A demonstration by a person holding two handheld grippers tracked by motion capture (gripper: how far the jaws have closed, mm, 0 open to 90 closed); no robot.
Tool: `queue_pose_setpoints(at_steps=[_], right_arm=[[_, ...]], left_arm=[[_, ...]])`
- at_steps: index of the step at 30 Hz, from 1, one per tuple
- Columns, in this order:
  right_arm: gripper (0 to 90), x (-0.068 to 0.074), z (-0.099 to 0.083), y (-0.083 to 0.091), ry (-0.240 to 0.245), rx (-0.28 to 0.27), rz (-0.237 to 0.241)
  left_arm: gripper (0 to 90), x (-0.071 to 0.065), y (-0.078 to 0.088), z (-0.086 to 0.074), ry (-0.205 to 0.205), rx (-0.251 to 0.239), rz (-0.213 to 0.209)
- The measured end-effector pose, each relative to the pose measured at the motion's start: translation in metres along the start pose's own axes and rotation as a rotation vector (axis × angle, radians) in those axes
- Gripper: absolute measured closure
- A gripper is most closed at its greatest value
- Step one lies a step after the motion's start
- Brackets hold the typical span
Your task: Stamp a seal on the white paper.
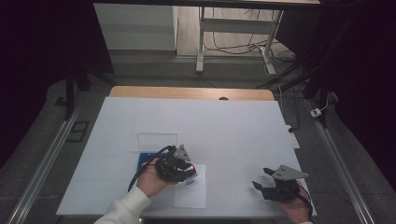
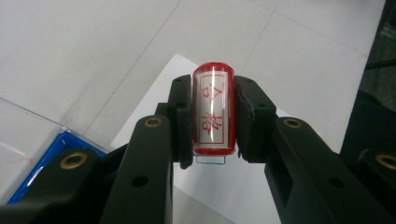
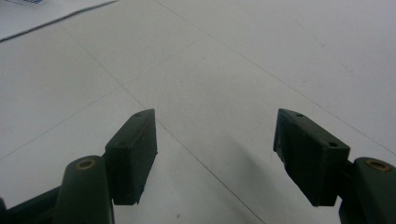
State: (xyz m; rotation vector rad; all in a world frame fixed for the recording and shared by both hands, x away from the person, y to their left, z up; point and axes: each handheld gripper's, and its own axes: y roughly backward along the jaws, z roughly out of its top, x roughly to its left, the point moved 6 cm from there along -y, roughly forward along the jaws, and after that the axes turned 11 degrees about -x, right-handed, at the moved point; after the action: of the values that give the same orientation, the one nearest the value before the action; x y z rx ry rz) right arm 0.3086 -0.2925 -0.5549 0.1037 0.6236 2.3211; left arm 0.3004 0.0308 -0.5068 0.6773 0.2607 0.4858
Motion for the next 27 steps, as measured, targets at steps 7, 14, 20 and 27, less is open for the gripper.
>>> queue_pose_setpoints(at_steps=[7, 14, 20, 27], right_arm=[[29.8, 0.0, 0.0, 0.0, 0.0, 0.002, -0.001], [29.8, 0.0, -0.001, -0.001, -0.004, 0.003, -0.005], [29.8, 0.0, -0.001, -0.001, -0.007, 0.001, -0.002], [29.8, 0.0, -0.001, 0.001, -0.006, 0.002, -0.002]], left_arm=[[69.8, 0.002, 0.01, 0.002, 0.012, -0.028, -0.001], [69.8, 0.006, 0.026, 0.009, 0.018, -0.06, 0.008], [69.8, 0.012, 0.036, 0.01, 0.031, -0.082, 0.015], [69.8, 0.017, 0.045, 0.01, 0.039, -0.098, 0.023]])
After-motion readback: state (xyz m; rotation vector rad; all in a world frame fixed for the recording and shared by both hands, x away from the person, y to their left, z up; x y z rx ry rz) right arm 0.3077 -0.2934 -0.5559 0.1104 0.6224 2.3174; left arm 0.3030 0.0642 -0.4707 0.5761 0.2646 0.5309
